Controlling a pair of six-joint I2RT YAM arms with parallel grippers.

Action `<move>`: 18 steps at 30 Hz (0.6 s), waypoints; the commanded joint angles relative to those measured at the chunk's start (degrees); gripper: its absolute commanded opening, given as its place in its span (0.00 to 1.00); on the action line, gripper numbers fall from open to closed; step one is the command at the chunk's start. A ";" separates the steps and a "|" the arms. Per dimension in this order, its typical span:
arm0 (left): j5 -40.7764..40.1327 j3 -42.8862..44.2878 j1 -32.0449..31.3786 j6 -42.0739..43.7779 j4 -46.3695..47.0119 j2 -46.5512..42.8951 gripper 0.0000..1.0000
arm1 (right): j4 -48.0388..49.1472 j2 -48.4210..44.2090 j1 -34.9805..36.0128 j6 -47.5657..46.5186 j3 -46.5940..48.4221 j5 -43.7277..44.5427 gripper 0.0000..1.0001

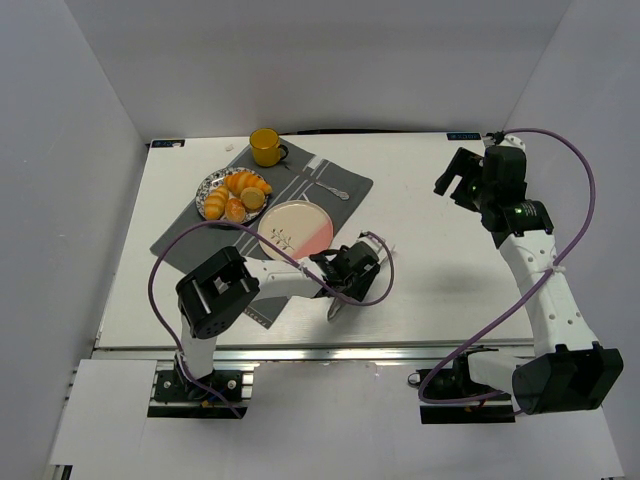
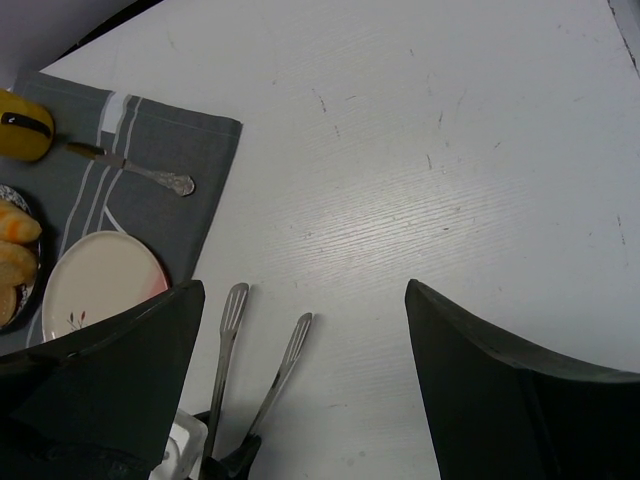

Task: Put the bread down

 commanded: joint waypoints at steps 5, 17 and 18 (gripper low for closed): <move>-1.52 2.40 -0.26 0.19 -7.82 -4.33 0.60 | 2.38 -1.56 -0.28 0.08 -0.08 -0.76 0.88; -9.69 22.79 0.26 2.92 -23.91 -11.89 0.62 | 3.52 -4.37 -0.81 3.15 -1.56 3.02 0.88; -10.13 23.67 0.87 2.92 -24.87 -12.41 0.63 | 3.70 -5.07 -0.81 3.33 -1.74 3.46 0.88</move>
